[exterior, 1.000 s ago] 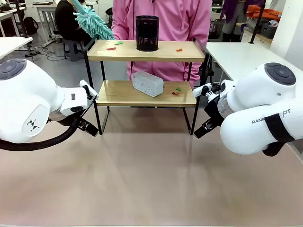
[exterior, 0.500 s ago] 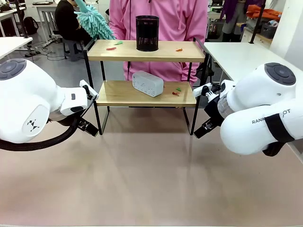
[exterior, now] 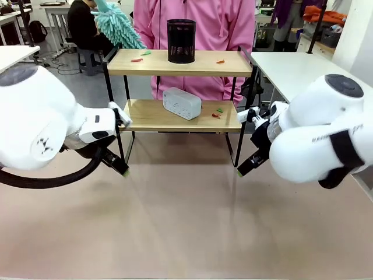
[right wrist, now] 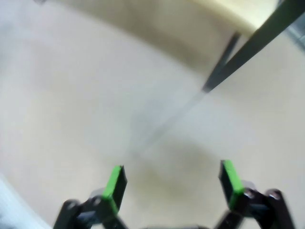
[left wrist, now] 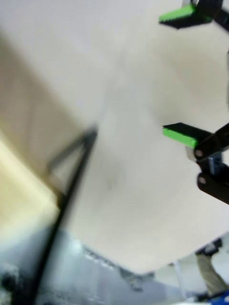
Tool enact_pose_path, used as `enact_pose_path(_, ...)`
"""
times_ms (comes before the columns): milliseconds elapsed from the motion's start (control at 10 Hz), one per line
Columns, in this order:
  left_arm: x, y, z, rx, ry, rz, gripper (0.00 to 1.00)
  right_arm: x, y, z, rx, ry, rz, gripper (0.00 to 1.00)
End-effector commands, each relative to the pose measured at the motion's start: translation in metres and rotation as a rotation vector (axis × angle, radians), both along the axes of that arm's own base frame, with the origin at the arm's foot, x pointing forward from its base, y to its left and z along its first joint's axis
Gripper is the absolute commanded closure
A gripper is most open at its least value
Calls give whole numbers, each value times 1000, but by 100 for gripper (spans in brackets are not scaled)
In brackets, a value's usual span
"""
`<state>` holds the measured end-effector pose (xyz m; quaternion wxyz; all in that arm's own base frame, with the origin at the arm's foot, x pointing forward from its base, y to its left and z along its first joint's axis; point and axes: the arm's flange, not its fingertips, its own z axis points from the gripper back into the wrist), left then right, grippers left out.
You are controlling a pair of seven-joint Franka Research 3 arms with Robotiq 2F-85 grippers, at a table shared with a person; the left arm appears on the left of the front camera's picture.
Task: Clean the shelf.
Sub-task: Pick up the Duster from the human.
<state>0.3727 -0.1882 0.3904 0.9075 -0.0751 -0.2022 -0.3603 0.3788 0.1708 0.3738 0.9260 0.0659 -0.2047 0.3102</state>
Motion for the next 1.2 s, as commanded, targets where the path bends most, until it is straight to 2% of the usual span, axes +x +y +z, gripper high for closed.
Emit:
enact_pose_path(0,-27,19,81,-34,256,-155,0,-24,-56,61,117,254,-68,0)
enact_pose_path(100,-41,50,114,-141,234,-147,0,-46,-94,87,268,295,-151,0)
enact_pose_path(200,-51,84,139,-220,148,-69,0,-67,-142,107,456,311,-197,0)
enact_pose_path(300,-62,124,158,-341,94,-3,0,-93,-195,123,677,282,-253,0)
enact_pose_path(400,-68,169,165,-457,34,156,0,-121,-250,131,883,252,-289,0)
enact_pose_path(500,-73,218,163,-606,-4,340,0,-148,-298,125,1053,188,-328,0)
enact_pose_path(600,-80,276,147,-785,-29,541,0,-175,-341,106,1194,140,-413,0)
enact_pose_path(700,-80,318,122,-941,-19,720,0,-191,-367,83,1318,113,-481,0)
enact_pose_path(800,-80,338,93,-1118,12,790,0,-199,-380,62,1390,88,-533,0)
enact_pose_path(900,-68,347,67,-1180,57,914,0,-202,-379,46,1424,67,-541,0)
enact_pose_path(1000,-55,341,47,-1207,126,947,0,-195,-369,36,1347,61,-585,0)
enact_pose_path(1100,-33,330,47,-1160,295,1087,0,-224,-422,75,1345,130,-589,0)
